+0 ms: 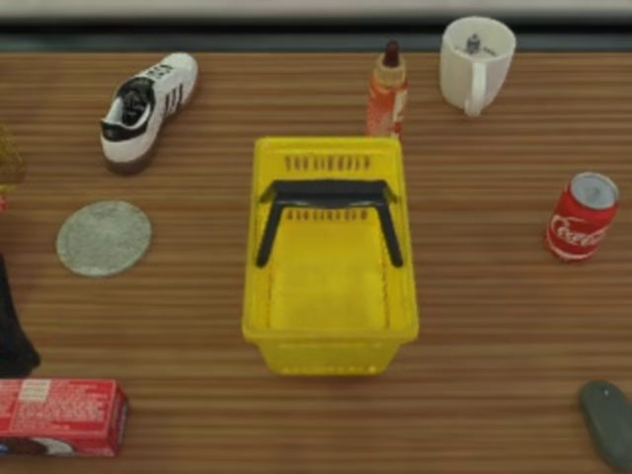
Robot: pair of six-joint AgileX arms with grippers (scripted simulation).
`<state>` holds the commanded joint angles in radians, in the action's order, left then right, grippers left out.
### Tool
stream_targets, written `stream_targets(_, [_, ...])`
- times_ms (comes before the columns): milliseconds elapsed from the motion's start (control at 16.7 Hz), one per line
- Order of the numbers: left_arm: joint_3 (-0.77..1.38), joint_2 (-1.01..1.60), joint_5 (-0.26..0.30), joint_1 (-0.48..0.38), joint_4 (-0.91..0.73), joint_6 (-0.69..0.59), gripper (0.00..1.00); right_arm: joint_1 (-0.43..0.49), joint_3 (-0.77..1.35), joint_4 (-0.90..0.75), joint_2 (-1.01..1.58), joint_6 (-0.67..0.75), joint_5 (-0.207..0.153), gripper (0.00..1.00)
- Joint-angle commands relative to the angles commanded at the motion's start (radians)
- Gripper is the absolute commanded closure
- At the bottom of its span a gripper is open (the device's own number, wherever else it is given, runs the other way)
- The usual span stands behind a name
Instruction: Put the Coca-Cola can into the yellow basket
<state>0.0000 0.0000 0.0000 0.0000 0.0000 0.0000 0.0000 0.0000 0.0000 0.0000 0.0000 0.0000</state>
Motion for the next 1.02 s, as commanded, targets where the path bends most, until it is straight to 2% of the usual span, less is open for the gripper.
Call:
stream_targets(240, [0.0,0.0,0.0,0.0,0.0,0.0,0.0,0.004,0.029,-0.019,0.03,-0.011,-0.002,0.0])
stream_targets(480, [0.0,0.0,0.0,0.0,0.0,0.0,0.0,0.017,0.202,-0.132,0.218,-0.07,-0.003,0.0])
stream_targets(720, [0.0,0.0,0.0,0.0,0.0,0.0,0.0,0.035,0.487,-0.324,0.562,-0.167,-0.001,0.0])
stream_targets(1020, [0.0,0.0,0.0,0.0,0.0,0.0,0.0,0.062,0.909,-0.628,1.111,-0.317,0.002,0.0])
